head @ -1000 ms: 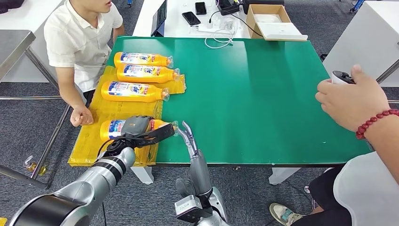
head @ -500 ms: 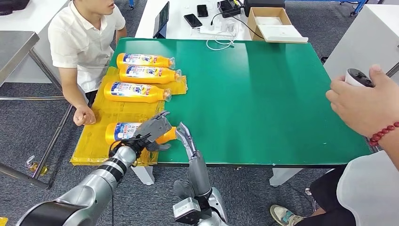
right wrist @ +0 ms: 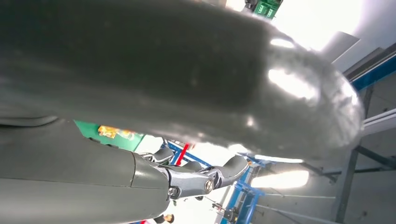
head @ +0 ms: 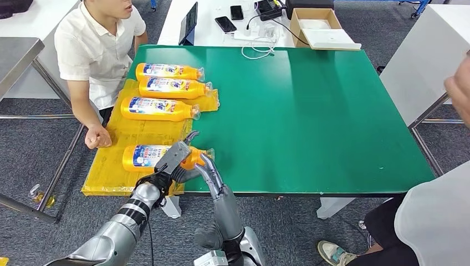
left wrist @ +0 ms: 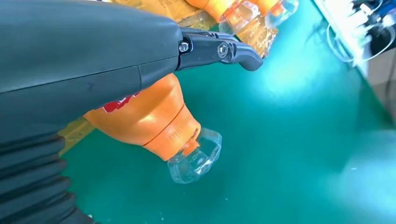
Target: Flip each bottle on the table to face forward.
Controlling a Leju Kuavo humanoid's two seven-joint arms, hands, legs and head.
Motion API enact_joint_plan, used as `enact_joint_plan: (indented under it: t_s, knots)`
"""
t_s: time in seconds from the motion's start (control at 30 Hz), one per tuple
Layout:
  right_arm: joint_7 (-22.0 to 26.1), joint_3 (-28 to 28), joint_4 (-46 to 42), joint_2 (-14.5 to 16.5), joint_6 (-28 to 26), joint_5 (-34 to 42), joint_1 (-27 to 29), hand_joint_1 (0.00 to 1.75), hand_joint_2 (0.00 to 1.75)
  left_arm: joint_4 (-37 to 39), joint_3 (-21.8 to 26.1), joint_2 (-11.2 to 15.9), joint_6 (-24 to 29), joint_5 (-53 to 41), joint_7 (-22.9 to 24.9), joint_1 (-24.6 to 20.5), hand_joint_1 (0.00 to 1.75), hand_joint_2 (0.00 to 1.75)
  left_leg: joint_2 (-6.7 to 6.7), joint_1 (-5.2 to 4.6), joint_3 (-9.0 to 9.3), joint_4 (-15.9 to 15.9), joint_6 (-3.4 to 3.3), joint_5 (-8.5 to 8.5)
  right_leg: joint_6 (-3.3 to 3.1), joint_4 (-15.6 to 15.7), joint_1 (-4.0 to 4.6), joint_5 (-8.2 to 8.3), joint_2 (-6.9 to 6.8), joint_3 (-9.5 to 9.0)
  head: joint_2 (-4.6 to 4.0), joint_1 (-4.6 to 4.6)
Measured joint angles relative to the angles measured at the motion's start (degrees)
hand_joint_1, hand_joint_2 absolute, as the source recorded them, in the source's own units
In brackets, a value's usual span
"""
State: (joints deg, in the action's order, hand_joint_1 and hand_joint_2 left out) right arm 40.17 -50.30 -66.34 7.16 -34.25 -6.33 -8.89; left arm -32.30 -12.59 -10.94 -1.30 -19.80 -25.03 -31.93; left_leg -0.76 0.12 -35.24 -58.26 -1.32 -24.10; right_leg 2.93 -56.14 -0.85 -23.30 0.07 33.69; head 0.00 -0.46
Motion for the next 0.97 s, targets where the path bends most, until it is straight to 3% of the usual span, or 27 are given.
enact_joint_plan:
  t_s: [0.1,0.13,0.23,0.37,0.47,0.5,0.6,0.63,0.97]
  knots:
    - [0.0,-0.3,-0.4,-0.2,-0.3,-0.4,0.1,0.00,0.00,-3.0,0.0,-0.1,0.2,2.2,-1.2,1.9,0.00,1.31,-0.01,0.00,-0.15,0.0,0.00,0.00,0.00,0.0,-0.01,0.00,0.00,0.14,0.00,0.00]
    - [0.0,-0.4,-0.7,-0.4,-0.3,-0.4,0.1,0.00,0.44,-4.1,0.0,-0.2,0.2,3.2,-1.6,2.6,0.00,1.75,-0.01,-0.01,-0.19,0.0,-0.01,0.01,0.01,0.0,-0.01,0.01,0.00,0.17,0.00,0.00]
    - [0.0,-1.7,-3.7,-1.2,-0.6,-1.4,0.2,0.00,1.75,-9.7,0.3,-0.7,-1.7,11.2,-1.4,5.7,0.00,1.75,0.01,-0.02,-0.33,0.0,-0.01,0.01,0.02,0.0,-0.02,0.02,0.01,0.32,0.00,0.00]
    - [0.0,-4.6,-10.2,-2.7,-0.8,-3.8,-0.1,0.00,1.75,-20.0,1.0,-2.1,-5.0,26.0,2.9,9.6,0.00,1.75,-0.01,-0.02,-0.48,0.0,-0.02,0.01,0.02,0.0,-0.02,0.02,0.01,0.44,0.00,-0.01]
    - [-0.4,-5.2,-15.1,-3.7,-0.8,-1.3,0.3,0.00,1.75,-28.8,0.7,-2.2,-2.6,28.2,3.1,13.5,0.00,1.75,0.04,-0.02,-0.51,0.0,-0.01,-0.02,0.02,0.0,-0.02,0.01,0.02,0.52,0.00,-0.02]
    - [-0.6,-5.2,-16.6,-4.0,-0.8,-0.6,0.5,0.00,1.31,-31.4,0.5,-2.2,-1.7,28.1,3.0,14.8,0.00,1.75,0.04,-0.02,-0.54,0.0,0.00,-0.02,0.01,0.0,-0.02,0.00,0.02,0.55,0.00,-0.03]
    - [-1.2,-5.0,-19.3,-4.6,-0.8,0.1,0.8,0.00,1.31,-36.6,-0.1,-2.2,-0.6,28.1,2.8,17.2,0.00,1.75,0.00,-0.01,-0.59,0.0,0.00,-0.03,0.00,0.0,-0.01,0.00,0.01,0.59,0.00,-0.03]
    - [-1.3,-4.8,-20.0,-4.8,-0.8,0.3,0.9,0.00,1.75,-38.0,-0.2,-2.2,-0.3,28.1,2.7,17.8,0.00,1.75,0.01,-0.01,-0.59,0.0,0.00,-0.02,0.00,0.0,-0.01,0.00,0.02,0.60,0.00,-0.03]
    - [-0.6,1.0,-29.2,-7.2,0.4,3.9,7.5,0.00,1.75,-47.7,-5.7,-1.6,9.1,23.5,1.1,24.4,0.00,1.75,-0.02,-0.04,-0.66,0.0,-0.02,-0.05,0.01,0.0,-0.05,-0.01,0.01,0.63,0.00,-0.02]
